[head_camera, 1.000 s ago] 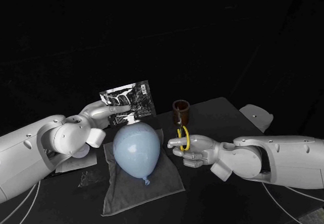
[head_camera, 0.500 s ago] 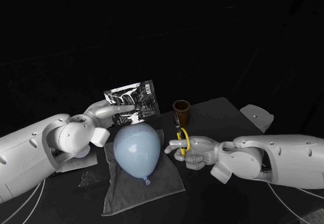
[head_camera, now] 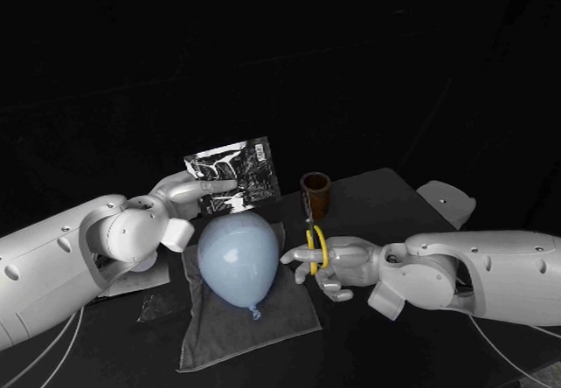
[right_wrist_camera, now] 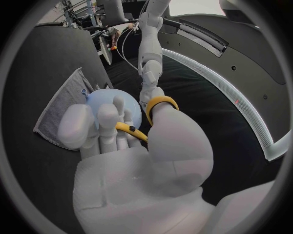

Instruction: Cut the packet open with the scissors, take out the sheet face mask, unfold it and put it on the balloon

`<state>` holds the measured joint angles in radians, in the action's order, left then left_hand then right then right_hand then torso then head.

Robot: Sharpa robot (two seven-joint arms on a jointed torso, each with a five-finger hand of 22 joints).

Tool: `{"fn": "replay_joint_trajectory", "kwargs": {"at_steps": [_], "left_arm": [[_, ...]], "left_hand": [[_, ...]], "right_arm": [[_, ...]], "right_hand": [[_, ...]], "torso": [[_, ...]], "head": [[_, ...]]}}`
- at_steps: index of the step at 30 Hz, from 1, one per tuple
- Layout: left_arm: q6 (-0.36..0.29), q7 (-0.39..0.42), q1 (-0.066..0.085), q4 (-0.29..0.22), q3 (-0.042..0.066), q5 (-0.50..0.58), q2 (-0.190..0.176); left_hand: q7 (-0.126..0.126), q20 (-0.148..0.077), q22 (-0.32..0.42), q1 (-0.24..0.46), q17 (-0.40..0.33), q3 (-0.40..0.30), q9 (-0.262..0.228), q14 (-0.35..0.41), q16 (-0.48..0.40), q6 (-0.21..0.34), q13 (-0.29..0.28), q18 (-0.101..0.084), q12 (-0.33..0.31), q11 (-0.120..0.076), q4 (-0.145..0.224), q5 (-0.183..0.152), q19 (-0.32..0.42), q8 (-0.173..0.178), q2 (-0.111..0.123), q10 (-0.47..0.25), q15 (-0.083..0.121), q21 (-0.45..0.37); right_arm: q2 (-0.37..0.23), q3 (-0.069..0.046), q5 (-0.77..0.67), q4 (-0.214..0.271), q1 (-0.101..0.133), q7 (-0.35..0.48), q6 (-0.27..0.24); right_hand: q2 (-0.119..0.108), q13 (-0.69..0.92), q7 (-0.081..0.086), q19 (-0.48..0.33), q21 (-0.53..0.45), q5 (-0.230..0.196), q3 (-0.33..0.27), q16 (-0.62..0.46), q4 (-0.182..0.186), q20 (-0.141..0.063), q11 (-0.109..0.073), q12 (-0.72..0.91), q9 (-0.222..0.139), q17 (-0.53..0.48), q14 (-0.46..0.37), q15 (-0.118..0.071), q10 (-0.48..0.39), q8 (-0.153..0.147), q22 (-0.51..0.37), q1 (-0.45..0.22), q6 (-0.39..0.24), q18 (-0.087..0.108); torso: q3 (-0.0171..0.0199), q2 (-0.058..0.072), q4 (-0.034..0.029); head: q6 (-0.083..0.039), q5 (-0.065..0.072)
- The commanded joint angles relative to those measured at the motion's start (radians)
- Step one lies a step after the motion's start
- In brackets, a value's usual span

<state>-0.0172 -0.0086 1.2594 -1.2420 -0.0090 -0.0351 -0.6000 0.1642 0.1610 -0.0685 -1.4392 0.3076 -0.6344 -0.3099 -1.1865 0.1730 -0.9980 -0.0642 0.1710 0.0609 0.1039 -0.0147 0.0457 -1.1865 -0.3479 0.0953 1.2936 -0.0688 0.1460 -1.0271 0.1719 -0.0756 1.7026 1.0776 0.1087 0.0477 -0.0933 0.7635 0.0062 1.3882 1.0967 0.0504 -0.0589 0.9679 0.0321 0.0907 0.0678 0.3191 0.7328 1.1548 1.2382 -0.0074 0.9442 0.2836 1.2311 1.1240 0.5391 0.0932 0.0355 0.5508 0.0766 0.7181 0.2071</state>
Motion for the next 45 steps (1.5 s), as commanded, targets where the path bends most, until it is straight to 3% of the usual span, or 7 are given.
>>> {"fn": "replay_joint_trajectory", "kwargs": {"at_steps": [1,5,8,12,15,34,45], "left_arm": [[0.009,0.013,0.003,0.002,0.001,0.001,0.005],[0.01,0.014,0.004,0.007,0.002,0.001,0.011],[0.01,0.015,0.004,0.011,0.002,0.004,0.016],[0.011,0.016,0.007,0.017,0.002,0.007,0.027],[0.014,0.016,0.009,0.019,0.002,0.008,0.034],[0.093,0.005,0.028,0.005,0.003,-0.003,0.051],[0.156,-0.006,0.029,-0.006,0.003,-0.008,0.042]], "left_hand": [[0.005,0.001,0.0,-0.003,0.001,-0.004,-0.1,-0.001,-0.004,0.001,-0.001,0.013,0.004,-0.001,0.003,0.004,-0.003,-0.004,-0.011,0.008,0.005,0.002],[0.005,0.001,0.0,-0.002,0.002,-0.005,-0.101,-0.001,-0.004,0.001,-0.001,0.013,0.004,-0.001,0.004,0.004,-0.003,-0.005,-0.011,0.008,0.005,0.002],[0.005,0.001,0.0,-0.001,0.002,-0.005,-0.102,-0.001,-0.005,0.001,-0.001,0.013,0.004,-0.001,0.004,0.004,-0.003,-0.005,-0.011,0.008,0.005,0.002],[0.005,0.001,0.0,-0.001,0.002,-0.005,-0.102,-0.001,-0.005,0.001,-0.001,0.013,0.004,-0.001,0.005,0.004,-0.003,-0.005,-0.011,0.008,0.005,0.002],[0.005,0.001,0.0,-0.001,0.002,-0.005,-0.102,-0.001,-0.005,0.001,-0.001,0.013,0.004,-0.001,0.005,0.004,-0.003,-0.005,-0.011,0.008,0.005,0.002],[0.004,0.0,0.0,-0.001,0.003,-0.006,-0.103,-0.002,-0.005,0.002,-0.001,0.014,0.004,-0.002,0.007,0.004,-0.004,-0.005,-0.011,0.008,0.005,0.002],[0.004,0.0,0.0,-0.001,0.003,-0.006,-0.104,-0.002,-0.005,0.002,-0.001,0.014,0.004,-0.002,0.007,0.004,-0.004,-0.006,-0.011,0.008,0.005,0.002]], "right_arm": [[-0.002,-0.001,-0.029,0.009,0.001,-0.017,0.036],[-0.003,-0.001,-0.028,0.015,0.002,-0.018,0.048],[-0.003,-0.001,-0.031,0.018,0.003,-0.02,0.055],[0.001,-0.001,-0.036,0.019,0.003,-0.028,0.066],[0.007,-0.001,-0.037,0.018,0.003,-0.032,0.073],[0.012,-0.001,-0.036,0.043,0.006,-0.047,0.091],[-0.002,-0.004,-0.034,0.052,0.018,-0.043,0.088]], "right_hand": [[0.015,-0.103,0.118,0.012,0.002,0.0,-0.048,-0.005,0.017,0.02,0.024,-0.09,-0.006,-0.026,0.001,0.023,-0.052,0.027,-0.003,0.031,-0.156,0.007],[0.026,-0.207,0.113,0.005,-0.034,-0.001,-0.107,-0.012,0.05,0.036,0.05,-0.153,-0.019,-0.067,-0.018,0.043,-0.095,0.056,-0.037,0.066,-0.19,0.016],[0.018,-0.254,0.114,-0.007,-0.074,0.001,-0.127,-0.038,0.081,0.046,0.064,-0.179,-0.024,-0.11,-0.046,0.054,-0.134,0.07,-0.072,0.089,-0.222,0.024],[-0.029,-0.328,0.125,-0.011,-0.107,0.001,-0.128,-0.049,0.2,0.056,0.078,-0.194,-0.025,-0.175,-0.072,0.068,-0.18,0.118,-0.11,0.146,-0.263,0.031],[-0.042,-0.35,0.129,-0.003,-0.101,0.001,-0.127,-0.031,0.256,0.058,0.078,-0.186,-0.026,-0.188,-0.067,0.065,-0.178,0.142,-0.112,0.177,-0.269,0.029],[-0.006,-0.379,0.134,0.009,-0.079,0.0,-0.133,-0.002,0.258,0.051,0.069,-0.153,-0.035,-0.206,-0.061,0.057,-0.14,0.184,-0.105,0.186,-0.255,0.025],[0.005,-0.389,0.136,0.01,-0.076,0.0,-0.14,0.003,0.256,0.049,0.067,-0.145,-0.039,-0.216,-0.064,0.056,-0.135,0.198,-0.106,0.187,-0.245,0.025]], "torso": [[0.0002,0.0,0.0012],[0.0004,0.0,0.0012],[0.0003,0.0,0.0009],[0.0003,0.0,0.0008],[-0.0003,0.0,0.001],[0.0029,-0.001,0.0005],[-0.0009,0.0,0.0004]], "head": [[-0.001,-0.004],[-0.001,-0.006],[-0.001,-0.007],[0.0,-0.009],[0.0,-0.01],[0.002,-0.005],[-0.001,-0.001]]}}
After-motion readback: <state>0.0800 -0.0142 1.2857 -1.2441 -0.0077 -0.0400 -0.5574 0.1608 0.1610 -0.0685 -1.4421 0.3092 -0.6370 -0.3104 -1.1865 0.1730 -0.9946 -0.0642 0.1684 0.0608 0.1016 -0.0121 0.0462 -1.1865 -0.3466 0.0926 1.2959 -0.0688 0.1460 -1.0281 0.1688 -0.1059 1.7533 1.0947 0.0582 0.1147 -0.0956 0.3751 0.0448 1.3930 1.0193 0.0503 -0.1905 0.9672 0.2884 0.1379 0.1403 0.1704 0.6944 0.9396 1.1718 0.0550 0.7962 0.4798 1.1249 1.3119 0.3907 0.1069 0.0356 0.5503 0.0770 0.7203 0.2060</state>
